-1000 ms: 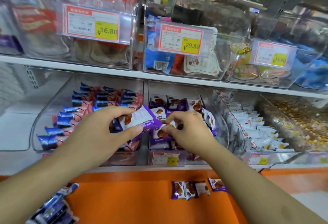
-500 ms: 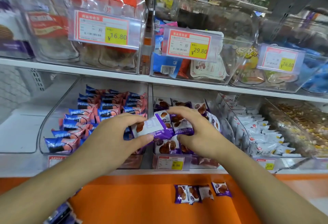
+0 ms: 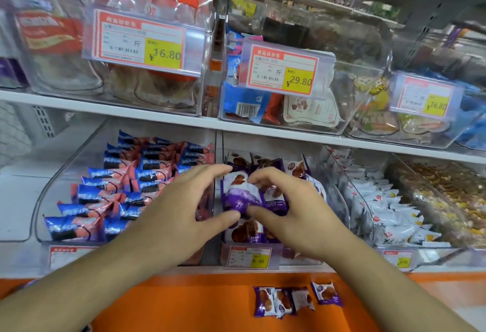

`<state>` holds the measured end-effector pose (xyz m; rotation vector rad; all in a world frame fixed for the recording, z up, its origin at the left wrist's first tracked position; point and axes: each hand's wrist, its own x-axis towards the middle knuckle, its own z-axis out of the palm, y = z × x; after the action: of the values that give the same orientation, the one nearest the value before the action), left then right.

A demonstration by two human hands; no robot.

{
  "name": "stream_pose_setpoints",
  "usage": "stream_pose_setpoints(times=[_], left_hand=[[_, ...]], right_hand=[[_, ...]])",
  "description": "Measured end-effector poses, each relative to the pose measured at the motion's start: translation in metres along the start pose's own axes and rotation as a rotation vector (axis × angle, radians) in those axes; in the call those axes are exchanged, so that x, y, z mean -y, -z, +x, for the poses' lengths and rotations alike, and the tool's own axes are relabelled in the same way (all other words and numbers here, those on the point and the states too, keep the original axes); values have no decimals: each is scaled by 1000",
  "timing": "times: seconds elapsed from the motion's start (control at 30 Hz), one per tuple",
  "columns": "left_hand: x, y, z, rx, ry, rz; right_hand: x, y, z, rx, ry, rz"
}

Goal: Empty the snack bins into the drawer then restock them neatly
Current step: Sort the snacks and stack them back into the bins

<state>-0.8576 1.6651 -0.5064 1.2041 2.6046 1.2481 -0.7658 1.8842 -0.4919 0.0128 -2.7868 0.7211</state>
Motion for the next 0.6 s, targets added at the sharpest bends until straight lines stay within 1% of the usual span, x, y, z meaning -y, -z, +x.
stream_pose_setpoints(times=[0.07,0.13,0.2,0.3,0.33,0.4,0.47,0.57,0.6], left_hand=[[0,-2,3,19,-45,44],[0,-7,6,-17,-45,35],[-2,-10,8,-60,18,-52],[-1,-13,11,-95,103,-161],[-1,-12,10,-90,129,-191],[-2,-11,10,-93,174,-253],[-2,-10,10,-107,206,-315],[-7,-9,8,-94,207,-280],[-6,-10,7,-77,171,-228]], right_hand=[[-4,3,1,43,-66,131],[-1,1,3,69,-90,204],[0,-3,6,57,-101,242],[1,-2,6,-10,-105,352],[2,-1,4,-27,-52,308],[7,1,2,-43,87,131],[10,-4,1,-64,159,-18],[6,-10,1,-144,95,-73],[2,-10,3,-159,57,-85]])
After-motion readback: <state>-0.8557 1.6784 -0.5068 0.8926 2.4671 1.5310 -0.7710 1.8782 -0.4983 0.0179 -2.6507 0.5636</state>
